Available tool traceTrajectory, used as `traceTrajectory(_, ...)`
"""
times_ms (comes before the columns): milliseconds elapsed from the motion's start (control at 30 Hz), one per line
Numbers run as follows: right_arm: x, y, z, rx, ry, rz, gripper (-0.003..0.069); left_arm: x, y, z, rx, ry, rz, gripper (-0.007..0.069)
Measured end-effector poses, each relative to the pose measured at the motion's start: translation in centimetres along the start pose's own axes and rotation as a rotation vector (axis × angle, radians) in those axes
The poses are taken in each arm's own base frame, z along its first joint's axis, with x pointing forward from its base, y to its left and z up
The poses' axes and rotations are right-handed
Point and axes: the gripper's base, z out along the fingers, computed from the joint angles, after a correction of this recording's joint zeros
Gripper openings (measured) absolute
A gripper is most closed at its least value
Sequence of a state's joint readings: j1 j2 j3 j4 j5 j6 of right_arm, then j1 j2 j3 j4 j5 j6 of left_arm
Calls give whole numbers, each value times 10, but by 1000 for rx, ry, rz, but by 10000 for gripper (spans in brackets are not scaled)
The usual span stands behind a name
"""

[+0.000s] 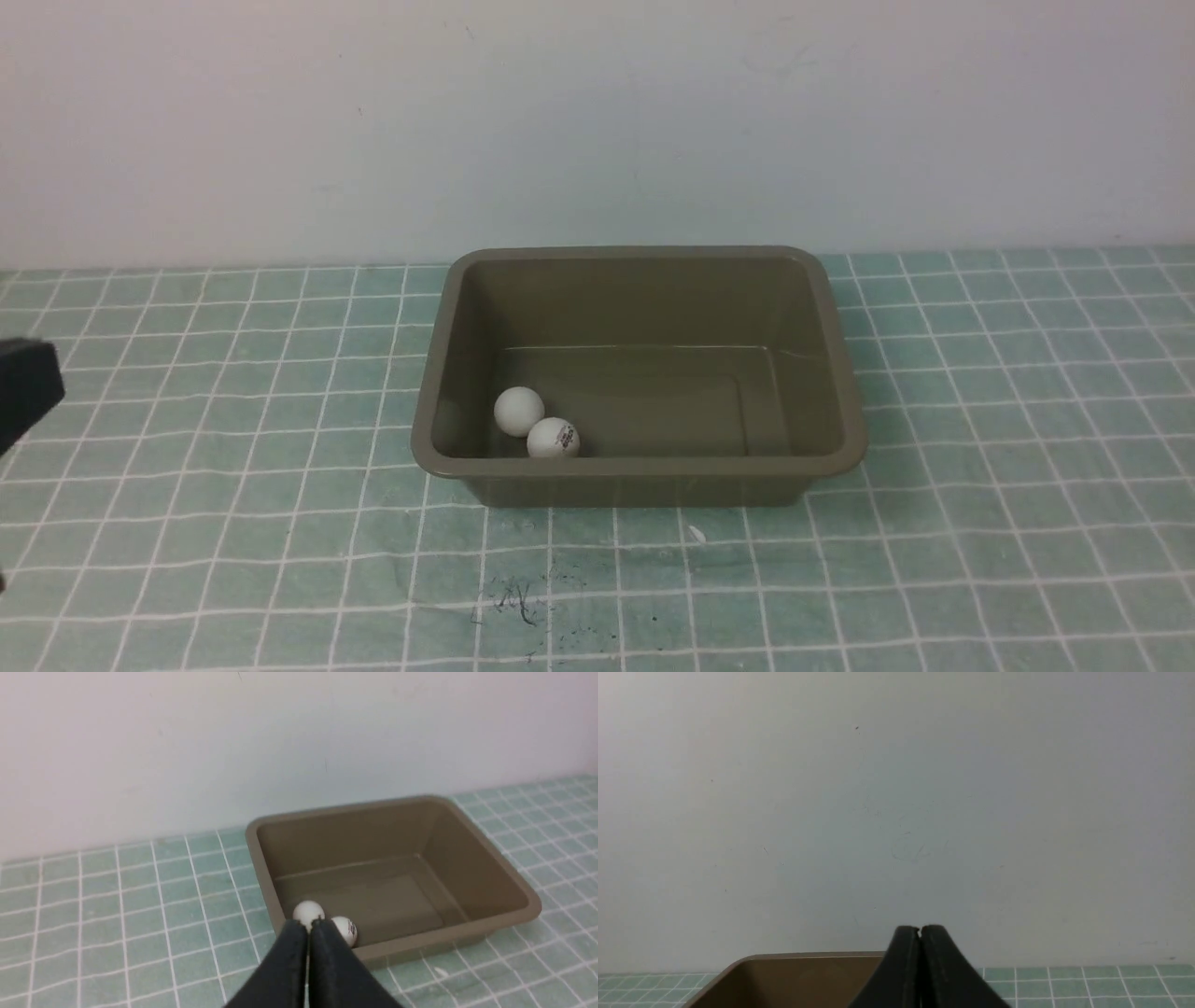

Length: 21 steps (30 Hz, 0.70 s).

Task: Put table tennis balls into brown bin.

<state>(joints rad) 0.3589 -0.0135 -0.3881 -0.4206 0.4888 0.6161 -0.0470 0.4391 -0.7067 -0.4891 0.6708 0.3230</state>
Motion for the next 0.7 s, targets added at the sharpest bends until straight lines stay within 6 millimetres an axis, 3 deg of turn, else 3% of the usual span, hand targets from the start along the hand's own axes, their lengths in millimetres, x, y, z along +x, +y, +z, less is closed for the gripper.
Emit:
traceTrajectory(167, 1, -1, 0, 9, 12, 4, -12, 41, -4, -22, 8, -78, 6, -5)
traceTrajectory(400, 1, -1, 0, 10, 13, 4, -12, 69, -8, -33, 32, -74, 23, -5)
traceTrajectory(700, 1, -1, 0, 11, 15, 6, -12, 78, -2, -29, -12, -68, 106, -5)
